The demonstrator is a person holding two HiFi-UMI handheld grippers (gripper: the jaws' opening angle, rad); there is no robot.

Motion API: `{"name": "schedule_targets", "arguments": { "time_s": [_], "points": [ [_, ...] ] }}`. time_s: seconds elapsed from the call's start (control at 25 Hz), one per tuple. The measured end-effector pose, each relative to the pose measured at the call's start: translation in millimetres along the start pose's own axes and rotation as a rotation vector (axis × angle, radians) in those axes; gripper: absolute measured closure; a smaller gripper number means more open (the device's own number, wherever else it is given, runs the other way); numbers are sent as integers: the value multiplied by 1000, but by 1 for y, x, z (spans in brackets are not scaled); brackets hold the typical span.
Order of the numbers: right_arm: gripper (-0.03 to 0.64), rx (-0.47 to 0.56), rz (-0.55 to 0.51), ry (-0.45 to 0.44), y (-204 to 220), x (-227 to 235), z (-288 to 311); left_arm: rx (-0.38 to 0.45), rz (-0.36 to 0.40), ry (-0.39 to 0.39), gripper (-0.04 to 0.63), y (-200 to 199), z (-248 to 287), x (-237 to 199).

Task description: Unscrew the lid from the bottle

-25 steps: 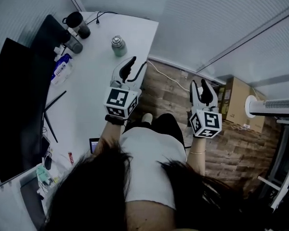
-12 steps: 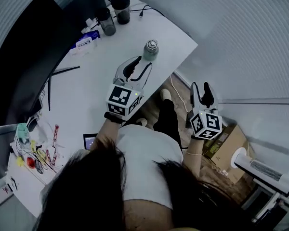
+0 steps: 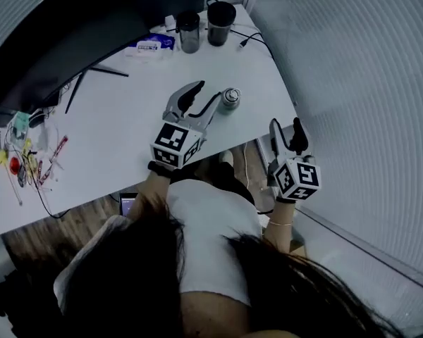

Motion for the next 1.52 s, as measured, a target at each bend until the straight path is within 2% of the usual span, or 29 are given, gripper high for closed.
{"name": "schedule_targets", "arguments": {
  "time_s": [0.12,0.4,0.64,1.0,1.36,1.52],
  "points": [
    [360,-2,-17,-102,-9,11,26,14,-7,-78,360,-3,5,0],
    [345,-26,-54,-355,-21,20,82,43,-25,-290,337,0,2,-5],
    [339,-38,-77,-503,-21,3,105,30,-44,-379,321,11,-17,-3],
    [339,-30,-74,-599,-18,-19,112,18,-52,-360,316,14,-28,0],
    [339,-54,-87,-664,-5,-35,116,14,-24,-274,316,33,-18,5],
    [339,-59,-129,-688,4,-41,116,0,5,-224,316,41,-10,13]
  ]
}}
Point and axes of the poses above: the fingertips, and each gripper's own axes: z forward along the fingers, x to its right, y out of its underside, the point moved 5 cm from there along -z, backward along the fingers, and after that the axes turned 5 degrees about x, right-handed, at the moved point
